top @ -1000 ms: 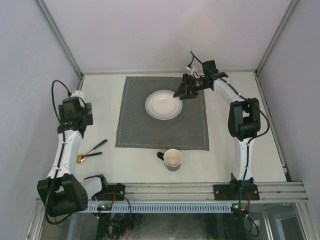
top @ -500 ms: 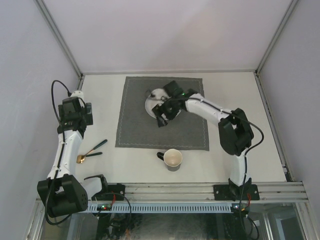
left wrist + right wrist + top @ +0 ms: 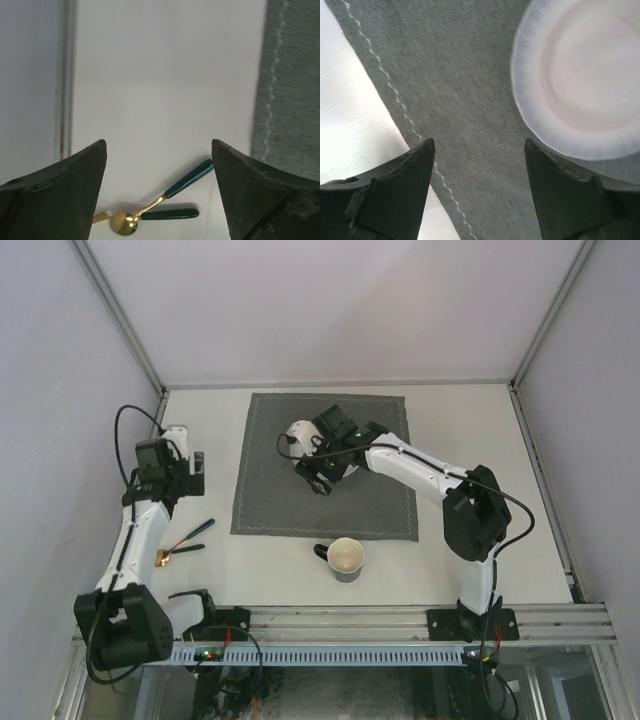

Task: Set the dinner table for one person
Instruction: Adjust the plate on the napkin, then adjust the napkin at the center of the board.

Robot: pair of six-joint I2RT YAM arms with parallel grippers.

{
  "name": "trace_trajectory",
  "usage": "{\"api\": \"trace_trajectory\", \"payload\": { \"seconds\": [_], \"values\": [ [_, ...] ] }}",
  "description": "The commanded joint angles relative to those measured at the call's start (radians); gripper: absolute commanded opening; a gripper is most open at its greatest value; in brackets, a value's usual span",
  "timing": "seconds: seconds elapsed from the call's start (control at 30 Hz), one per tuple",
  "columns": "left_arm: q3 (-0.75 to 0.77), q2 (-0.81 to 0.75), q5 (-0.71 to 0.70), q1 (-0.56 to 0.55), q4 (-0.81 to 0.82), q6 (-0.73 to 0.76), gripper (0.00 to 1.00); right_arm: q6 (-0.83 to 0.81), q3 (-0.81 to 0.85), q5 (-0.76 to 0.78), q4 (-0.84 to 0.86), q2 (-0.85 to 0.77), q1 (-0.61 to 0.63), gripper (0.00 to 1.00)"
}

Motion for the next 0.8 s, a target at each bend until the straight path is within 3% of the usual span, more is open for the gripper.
{"api": "trace_trajectory", "payload": {
  "seconds": [0.0,0.17,0.37,0.57,0.77],
  "values": [
    [0.03,0.118,0.197,-0.054,-0.033,-0.035,0.86,-0.007,0.0,0.036,-0.003,-0.117,-0.095,0.72],
    [0.061,0.223,0.304,-0.114,-0.044,-0.115,0.82,0.016,-0.061,0.027,-0.005,-0.193,-0.216,0.72],
    [0.046,0.288,0.29,-0.251,-0.021,-0.128,0.85,0.03,-0.169,0.049,0.008,-0.295,-0.269,0.72],
    [0.072,0.362,0.236,-0.287,-0.033,-0.15,0.84,0.037,-0.206,0.057,-0.007,-0.341,-0.287,0.72],
    [0.095,0.444,0.2,-0.284,-0.104,-0.182,0.7,0.031,-0.207,0.061,-0.013,-0.354,-0.297,0.72]
  ]
}}
